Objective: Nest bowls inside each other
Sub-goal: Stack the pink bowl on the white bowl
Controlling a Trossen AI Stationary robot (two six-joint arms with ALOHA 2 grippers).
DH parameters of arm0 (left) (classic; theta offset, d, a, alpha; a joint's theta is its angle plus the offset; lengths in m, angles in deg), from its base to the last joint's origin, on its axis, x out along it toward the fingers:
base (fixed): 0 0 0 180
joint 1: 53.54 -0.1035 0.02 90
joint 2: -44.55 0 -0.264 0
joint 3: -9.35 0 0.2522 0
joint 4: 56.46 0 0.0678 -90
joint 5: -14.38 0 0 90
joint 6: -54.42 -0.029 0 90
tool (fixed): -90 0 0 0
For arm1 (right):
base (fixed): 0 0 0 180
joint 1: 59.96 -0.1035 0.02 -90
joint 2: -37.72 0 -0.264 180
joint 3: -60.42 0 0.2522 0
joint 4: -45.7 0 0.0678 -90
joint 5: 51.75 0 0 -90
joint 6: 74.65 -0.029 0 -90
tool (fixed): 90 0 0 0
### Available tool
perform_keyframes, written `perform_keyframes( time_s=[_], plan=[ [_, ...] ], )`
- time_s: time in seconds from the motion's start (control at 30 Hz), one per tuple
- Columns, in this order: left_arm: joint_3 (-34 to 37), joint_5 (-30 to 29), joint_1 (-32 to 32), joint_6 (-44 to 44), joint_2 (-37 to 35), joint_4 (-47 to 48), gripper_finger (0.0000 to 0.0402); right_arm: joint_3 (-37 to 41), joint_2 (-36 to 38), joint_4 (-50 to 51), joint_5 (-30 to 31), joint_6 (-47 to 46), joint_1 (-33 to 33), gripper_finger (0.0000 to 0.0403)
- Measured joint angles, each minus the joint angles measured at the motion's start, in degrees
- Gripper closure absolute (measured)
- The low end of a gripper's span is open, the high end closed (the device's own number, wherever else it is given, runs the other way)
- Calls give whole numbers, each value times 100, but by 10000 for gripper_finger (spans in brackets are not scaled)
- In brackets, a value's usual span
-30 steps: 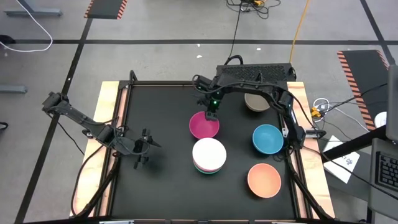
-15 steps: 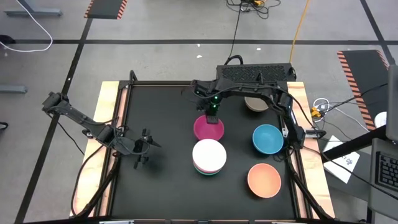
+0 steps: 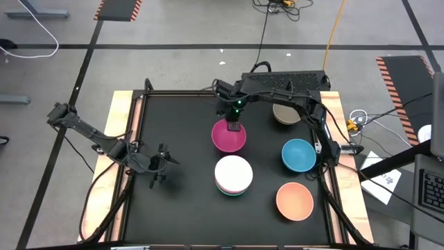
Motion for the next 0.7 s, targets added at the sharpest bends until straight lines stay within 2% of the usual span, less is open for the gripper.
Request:
perform_keyframes(
  time_s=[0.37, 0.47, 0.7],
  plan=[
    [0, 0, 0, -17, 0, -35, 133, -1512, 0, 1938, 634, -537, -239, 402],
    [0, 2, -1, -7, 0, -39, 133, -1825, 33, 2407, 615, -829, -364, 402],
    [0, 7, 5, 79, 0, -55, 133, -1737, 598, 2579, 130, -1601, -884, 402]
  ],
)
